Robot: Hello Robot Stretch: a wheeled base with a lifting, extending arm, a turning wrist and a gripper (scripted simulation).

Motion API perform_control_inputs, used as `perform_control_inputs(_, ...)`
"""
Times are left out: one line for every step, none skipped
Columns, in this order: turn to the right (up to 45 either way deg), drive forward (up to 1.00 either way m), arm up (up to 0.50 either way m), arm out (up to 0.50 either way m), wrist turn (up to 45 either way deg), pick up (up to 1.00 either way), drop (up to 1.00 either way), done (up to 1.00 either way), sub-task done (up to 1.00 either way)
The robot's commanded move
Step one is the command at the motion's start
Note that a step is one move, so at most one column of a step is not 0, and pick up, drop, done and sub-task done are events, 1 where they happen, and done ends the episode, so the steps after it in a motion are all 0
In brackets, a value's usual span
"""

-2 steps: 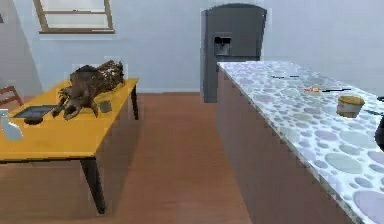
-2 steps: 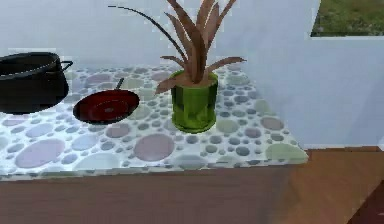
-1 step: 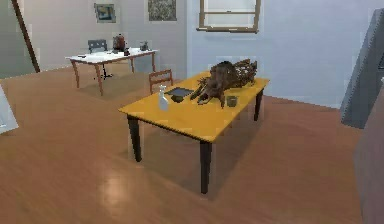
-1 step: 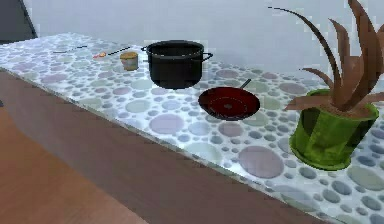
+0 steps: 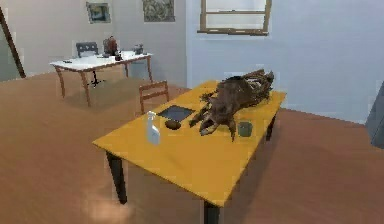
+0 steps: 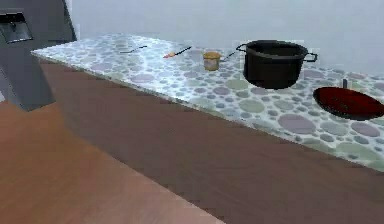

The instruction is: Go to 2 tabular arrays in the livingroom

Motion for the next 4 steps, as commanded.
perform_control_inputs(-45.0,0.0,0.0,0.0,0.0,0.0,0.0,0.0,0.0)
perform_control_inputs(-12.0,0.0,0.0,0.0,0.0,0.0,0.0,0.0,0.0)
perform_control_inputs(0.0,1.0,0.0,0.0,0.0,0.0,0.0,0.0,0.0)
perform_control_inputs(0.0,0.5,0.0,0.0,0.0,0.0,0.0,0.0,0.0)
